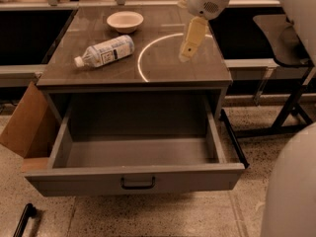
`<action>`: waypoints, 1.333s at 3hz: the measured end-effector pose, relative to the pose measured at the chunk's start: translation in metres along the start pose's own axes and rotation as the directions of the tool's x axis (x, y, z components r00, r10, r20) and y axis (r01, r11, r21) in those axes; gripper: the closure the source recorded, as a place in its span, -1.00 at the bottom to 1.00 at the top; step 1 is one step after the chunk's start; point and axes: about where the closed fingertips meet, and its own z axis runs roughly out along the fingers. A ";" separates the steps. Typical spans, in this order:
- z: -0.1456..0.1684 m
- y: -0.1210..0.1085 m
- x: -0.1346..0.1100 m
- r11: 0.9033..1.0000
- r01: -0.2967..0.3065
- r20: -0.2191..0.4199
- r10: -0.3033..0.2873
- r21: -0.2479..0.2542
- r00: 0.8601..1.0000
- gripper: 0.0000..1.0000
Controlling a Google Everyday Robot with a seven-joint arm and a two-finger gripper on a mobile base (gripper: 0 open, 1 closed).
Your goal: Place blue plastic bottle into top drawer
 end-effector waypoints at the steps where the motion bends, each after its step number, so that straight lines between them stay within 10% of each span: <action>1: 0.021 -0.019 -0.028 0.999 0.000 0.026 -0.001 0.037 1.000 -1.00; 4: 0.106 -0.026 -0.096 1.000 -0.027 0.144 0.029 -0.012 0.989 -1.00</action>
Offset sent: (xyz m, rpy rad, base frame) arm 0.0512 0.1009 -0.0166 0.0948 -0.0324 0.0038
